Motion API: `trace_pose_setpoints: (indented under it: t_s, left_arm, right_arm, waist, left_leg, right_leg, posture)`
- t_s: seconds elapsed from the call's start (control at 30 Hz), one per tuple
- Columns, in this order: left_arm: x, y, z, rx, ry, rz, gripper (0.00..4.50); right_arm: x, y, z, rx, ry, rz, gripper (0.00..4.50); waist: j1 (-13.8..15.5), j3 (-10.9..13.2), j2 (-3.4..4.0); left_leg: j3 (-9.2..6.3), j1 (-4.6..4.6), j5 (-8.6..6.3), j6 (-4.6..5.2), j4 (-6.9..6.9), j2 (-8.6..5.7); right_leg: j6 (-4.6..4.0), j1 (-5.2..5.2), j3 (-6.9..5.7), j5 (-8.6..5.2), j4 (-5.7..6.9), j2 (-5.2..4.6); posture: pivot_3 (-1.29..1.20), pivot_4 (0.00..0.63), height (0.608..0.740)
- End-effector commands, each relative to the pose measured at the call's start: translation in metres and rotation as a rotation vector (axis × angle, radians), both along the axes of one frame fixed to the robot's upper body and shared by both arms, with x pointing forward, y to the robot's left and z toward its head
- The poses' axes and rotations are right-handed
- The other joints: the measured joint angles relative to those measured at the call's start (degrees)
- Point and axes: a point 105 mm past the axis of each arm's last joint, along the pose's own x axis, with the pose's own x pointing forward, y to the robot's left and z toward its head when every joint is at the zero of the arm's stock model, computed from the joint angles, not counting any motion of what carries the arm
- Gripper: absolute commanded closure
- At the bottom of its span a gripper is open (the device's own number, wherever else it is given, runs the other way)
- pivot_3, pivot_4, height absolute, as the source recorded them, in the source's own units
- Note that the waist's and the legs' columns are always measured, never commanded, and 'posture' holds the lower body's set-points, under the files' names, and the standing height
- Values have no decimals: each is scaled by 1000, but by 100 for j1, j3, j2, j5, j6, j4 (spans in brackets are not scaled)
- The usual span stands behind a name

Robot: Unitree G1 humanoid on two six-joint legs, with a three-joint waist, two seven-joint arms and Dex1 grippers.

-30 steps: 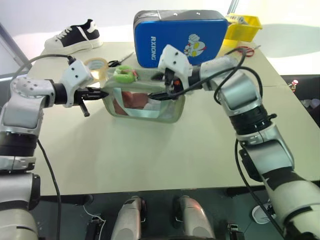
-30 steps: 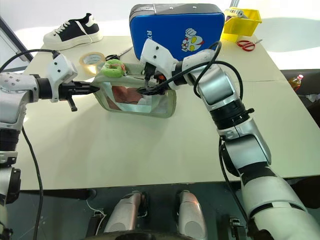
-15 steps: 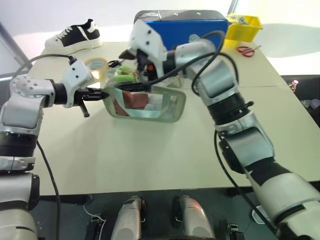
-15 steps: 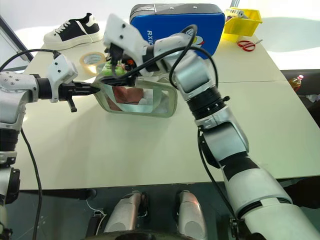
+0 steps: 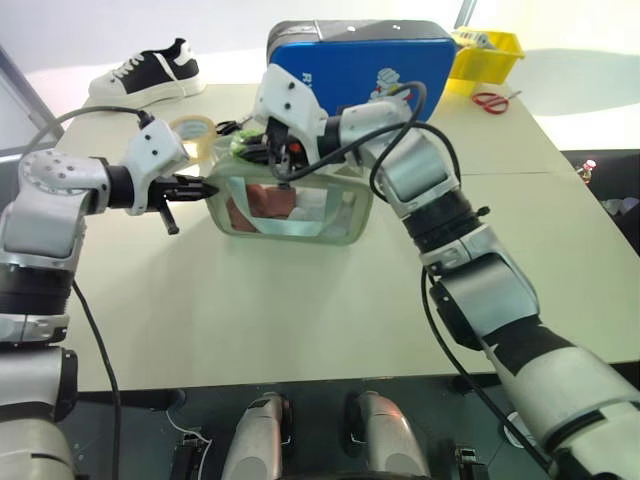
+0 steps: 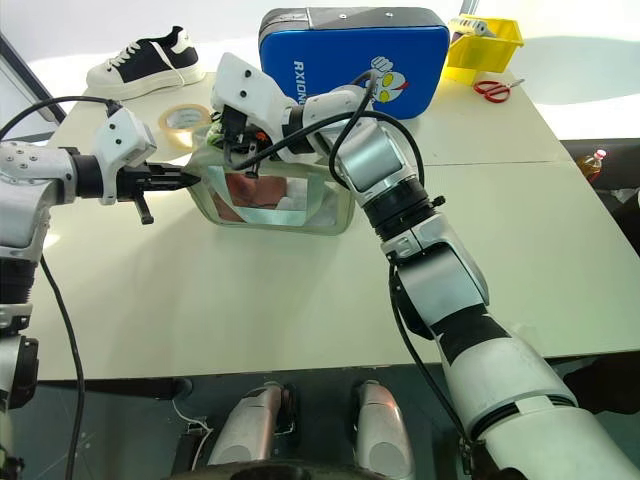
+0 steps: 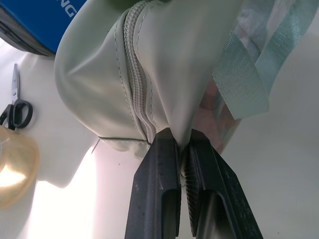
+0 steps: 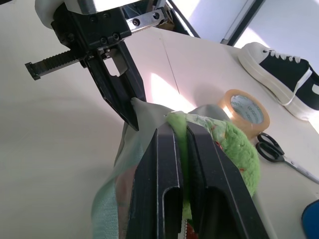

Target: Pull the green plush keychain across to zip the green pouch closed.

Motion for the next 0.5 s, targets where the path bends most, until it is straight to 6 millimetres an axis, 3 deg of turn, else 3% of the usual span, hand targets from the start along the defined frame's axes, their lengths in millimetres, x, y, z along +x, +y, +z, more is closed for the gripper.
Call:
trace_pose_setpoints:
  t_s: [0.03, 0.1, 0.23, 0.37, 0.5]
  left_arm:
    - [-2, -3, 15, -2, -53, -12, 4500]
    - [-3, -3, 15, -2, -52, -12, 4500]
    - [-5, -3, 12, -3, -42, -16, 4500]
    - [-7, -5, 9, -9, -35, -16, 4500]
    - [-11, -6, 8, -12, -32, -16, 4500]
  right_arm:
    - [13, -34, 33, 98, -67, -117, 4465]
    - [18, -49, 42, 130, -74, -175, 4465]
    - [32, -113, 50, 147, -113, -382, 4465]
    - [38, -163, 45, 156, -118, -560, 4465]
    - [40, -198, 32, 160, -108, -696, 4465]
  waist:
    - [23, 0, 0]
    - [26, 0, 0]
    - [24, 0, 0]
    - [12, 0, 0]
    - [-14, 2, 3]
  left_leg:
    - [0, 0, 0, 0, 0, 0]
    - [-1, -1, 0, 0, 0, -2]
    - [-1, -1, 0, 0, -1, -2]
    - [0, 0, -1, 2, -1, -6]
    - [1, 3, 0, 1, -1, -2]
  right_leg:
    - [0, 0, 0, 0, 0, 0]
    - [0, 1, 0, 0, -1, -2]
    - [-1, 0, 0, 0, -1, -4]
    - [-1, 2, 1, 0, -3, -7]
    - [-1, -1, 0, 0, -1, -6]
  posture:
    - [0, 150, 740]
    - [0, 150, 740]
    - [0, 150, 740]
    - [0, 150, 740]
    - [0, 150, 740]
